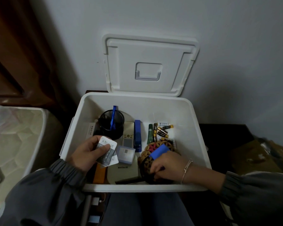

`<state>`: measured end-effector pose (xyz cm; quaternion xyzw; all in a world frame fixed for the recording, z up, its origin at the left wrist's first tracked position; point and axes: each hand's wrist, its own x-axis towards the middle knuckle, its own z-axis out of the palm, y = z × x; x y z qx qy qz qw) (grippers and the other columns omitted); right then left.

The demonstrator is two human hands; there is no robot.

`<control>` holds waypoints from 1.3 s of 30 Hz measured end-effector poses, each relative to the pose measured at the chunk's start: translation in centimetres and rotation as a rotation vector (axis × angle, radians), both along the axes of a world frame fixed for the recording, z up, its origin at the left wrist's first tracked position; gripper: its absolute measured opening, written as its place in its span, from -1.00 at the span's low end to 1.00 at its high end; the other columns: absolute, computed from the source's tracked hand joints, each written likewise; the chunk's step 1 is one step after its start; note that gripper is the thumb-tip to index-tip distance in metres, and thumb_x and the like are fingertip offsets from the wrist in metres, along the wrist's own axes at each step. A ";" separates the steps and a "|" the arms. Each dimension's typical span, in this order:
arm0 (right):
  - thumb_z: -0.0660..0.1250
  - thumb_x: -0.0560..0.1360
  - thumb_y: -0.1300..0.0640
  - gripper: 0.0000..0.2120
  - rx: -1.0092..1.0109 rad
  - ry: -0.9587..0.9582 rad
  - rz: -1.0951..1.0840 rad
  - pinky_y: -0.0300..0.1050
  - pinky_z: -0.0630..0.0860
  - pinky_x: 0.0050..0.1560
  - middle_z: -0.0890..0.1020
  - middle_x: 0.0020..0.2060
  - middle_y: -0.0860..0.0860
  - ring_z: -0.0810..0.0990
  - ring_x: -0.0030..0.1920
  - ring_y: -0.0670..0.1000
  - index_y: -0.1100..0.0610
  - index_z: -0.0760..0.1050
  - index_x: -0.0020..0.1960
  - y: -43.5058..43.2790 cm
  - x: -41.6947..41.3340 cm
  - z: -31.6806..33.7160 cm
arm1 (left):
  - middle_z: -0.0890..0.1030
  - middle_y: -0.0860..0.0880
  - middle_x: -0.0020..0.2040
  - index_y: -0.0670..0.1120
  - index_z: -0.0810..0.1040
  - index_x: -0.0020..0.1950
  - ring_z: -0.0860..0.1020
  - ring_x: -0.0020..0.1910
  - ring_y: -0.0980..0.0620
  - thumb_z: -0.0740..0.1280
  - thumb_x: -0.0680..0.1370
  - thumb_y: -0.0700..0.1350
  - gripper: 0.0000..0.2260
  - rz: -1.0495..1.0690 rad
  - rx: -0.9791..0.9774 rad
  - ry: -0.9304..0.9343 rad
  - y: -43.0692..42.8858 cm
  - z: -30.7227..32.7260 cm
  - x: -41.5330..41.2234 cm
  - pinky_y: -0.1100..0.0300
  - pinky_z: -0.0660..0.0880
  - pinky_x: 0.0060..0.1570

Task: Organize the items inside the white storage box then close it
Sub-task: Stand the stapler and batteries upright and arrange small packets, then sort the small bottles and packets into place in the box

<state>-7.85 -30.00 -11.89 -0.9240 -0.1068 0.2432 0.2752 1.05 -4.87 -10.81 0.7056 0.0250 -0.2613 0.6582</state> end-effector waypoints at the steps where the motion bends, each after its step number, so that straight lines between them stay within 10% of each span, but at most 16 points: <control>1: 0.37 0.46 0.12 -0.81 -0.030 0.004 0.058 -0.36 0.39 -0.01 0.70 -0.06 -0.04 0.61 -0.04 -0.12 0.07 0.64 0.05 0.3 0.2 -0.1 | 0.63 -0.15 -0.11 -0.12 0.55 -0.04 0.59 -0.16 -0.07 0.26 0.52 -0.37 -0.82 0.002 -0.005 0.004 0.0 -0.1 0.0 0.24 0.59 -0.30; 8: 0.28 0.53 0.07 -0.79 -0.070 0.159 0.218 -0.22 0.48 0.02 0.70 -0.07 -0.01 0.59 -0.09 -0.10 0.11 0.65 0.05 -1.0 1.1 0.3 | 0.67 -0.12 -0.15 -0.11 0.57 -0.05 0.63 -0.19 -0.04 0.28 0.51 -0.35 -0.83 -0.014 0.000 0.030 0.2 -0.7 0.3 0.15 0.60 -0.25; 18: 0.35 0.49 0.04 -0.67 -0.339 0.058 -0.468 -0.03 0.50 0.13 0.61 0.07 0.15 0.57 0.08 0.13 0.24 0.53 0.15 -4.9 9.4 0.3 | 0.67 -0.06 -0.24 -0.15 0.56 -0.06 0.63 -0.25 -0.03 0.29 0.50 -0.37 -0.85 -0.053 -0.013 0.036 -0.4 -1.2 0.7 0.19 0.59 -0.31; 23: 0.30 0.49 -0.11 -0.63 -0.507 0.108 -0.462 -0.14 0.45 -0.14 0.57 -0.22 0.09 0.54 -0.14 0.09 0.23 0.55 -0.11 -3.1 12.8 -2.3 | 0.64 -0.16 -0.16 -0.19 0.54 -0.02 0.61 -0.20 -0.08 0.28 0.50 -0.39 -0.85 -0.039 -0.008 0.030 -0.5 -1.0 0.5 0.21 0.59 -0.29; 27: 0.32 0.41 -0.26 -0.47 -0.648 0.123 -0.481 -0.05 0.55 0.01 0.62 -0.08 0.10 0.59 -0.04 0.11 0.23 0.54 -0.01 -1.6 13.6 -4.6 | 0.62 -0.20 -0.10 -0.21 0.53 0.01 0.58 -0.14 -0.12 0.28 0.50 -0.39 -0.85 -0.039 0.000 0.030 -0.6 -0.8 0.4 0.12 0.55 -0.19; 33: 0.43 0.40 -0.08 -0.53 -0.598 0.147 -0.562 -0.10 0.49 -0.17 0.61 -0.02 0.15 0.60 -0.04 0.12 0.28 0.52 0.08 -0.1 14.0 -6.6 | 0.61 -0.24 -0.06 -0.19 0.53 -0.01 0.57 -0.08 -0.15 0.29 0.50 -0.39 -0.85 -0.048 0.029 0.041 -0.5 -1.0 0.4 0.05 0.53 -0.09; 39: 0.35 0.43 -0.05 -0.72 -0.521 0.141 -0.634 -0.21 0.34 -0.44 0.44 -0.38 0.02 0.42 -0.39 -0.01 0.16 0.40 -0.23 -0.2 14.2 -5.2 | 0.63 -0.19 -0.08 -0.18 0.54 -0.02 0.59 -0.09 -0.15 0.31 0.48 -0.40 -0.84 -0.059 0.035 0.047 -0.2 -1.4 0.6 0.04 0.55 -0.11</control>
